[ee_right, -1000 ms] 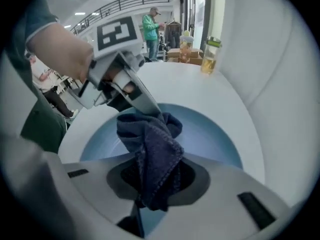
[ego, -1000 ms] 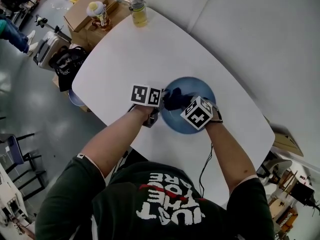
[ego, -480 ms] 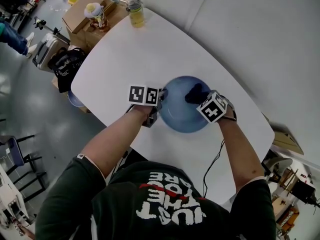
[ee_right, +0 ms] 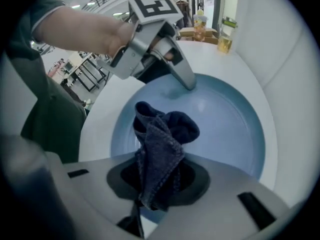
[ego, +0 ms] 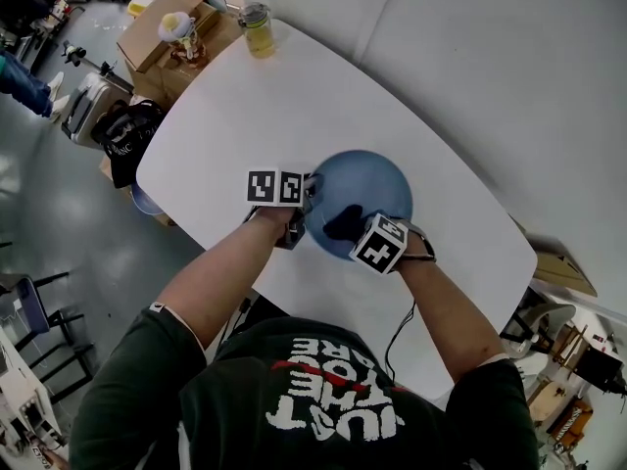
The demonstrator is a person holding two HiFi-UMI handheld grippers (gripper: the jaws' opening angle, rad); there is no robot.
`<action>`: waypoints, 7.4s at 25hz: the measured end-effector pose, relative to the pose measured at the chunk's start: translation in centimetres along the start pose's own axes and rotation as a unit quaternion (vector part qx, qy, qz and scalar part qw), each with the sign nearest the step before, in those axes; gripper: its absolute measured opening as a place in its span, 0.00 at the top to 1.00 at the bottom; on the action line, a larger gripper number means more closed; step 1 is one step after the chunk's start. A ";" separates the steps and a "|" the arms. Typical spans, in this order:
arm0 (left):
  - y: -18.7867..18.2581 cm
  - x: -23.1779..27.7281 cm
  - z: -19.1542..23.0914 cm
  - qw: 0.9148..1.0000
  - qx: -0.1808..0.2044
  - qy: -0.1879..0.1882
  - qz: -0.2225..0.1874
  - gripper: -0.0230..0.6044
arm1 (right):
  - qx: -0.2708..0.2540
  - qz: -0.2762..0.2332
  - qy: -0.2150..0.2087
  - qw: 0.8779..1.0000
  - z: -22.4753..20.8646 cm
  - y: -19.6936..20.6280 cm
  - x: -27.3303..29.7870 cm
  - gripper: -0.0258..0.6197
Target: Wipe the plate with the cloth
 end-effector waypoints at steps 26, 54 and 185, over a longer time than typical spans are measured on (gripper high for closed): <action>4.1 0.0 -0.7 0.989 0.020 0.089 0.113 0.89 | 0.370 -0.372 0.132 0.841 3.7 16.0 -11.4 0.83; 2.9 -9.2 -7.2 0.964 0.134 0.190 0.127 0.89 | 0.159 -0.317 -0.297 0.887 -4.7 11.0 -16.3 0.83; -9.0 -19.4 -12.5 0.961 0.146 0.211 -0.108 0.88 | 0.104 -0.435 -0.171 0.878 1.6 6.0 -26.9 0.83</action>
Point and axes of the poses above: the fingertips, and each gripper's own axes: x forward along the fingers, z to its left, y out of its underside, the point moved 10 cm from there along -x, backward along the fingers, and after that the axes turned 6 degrees about -x, right-handed, at the moved point
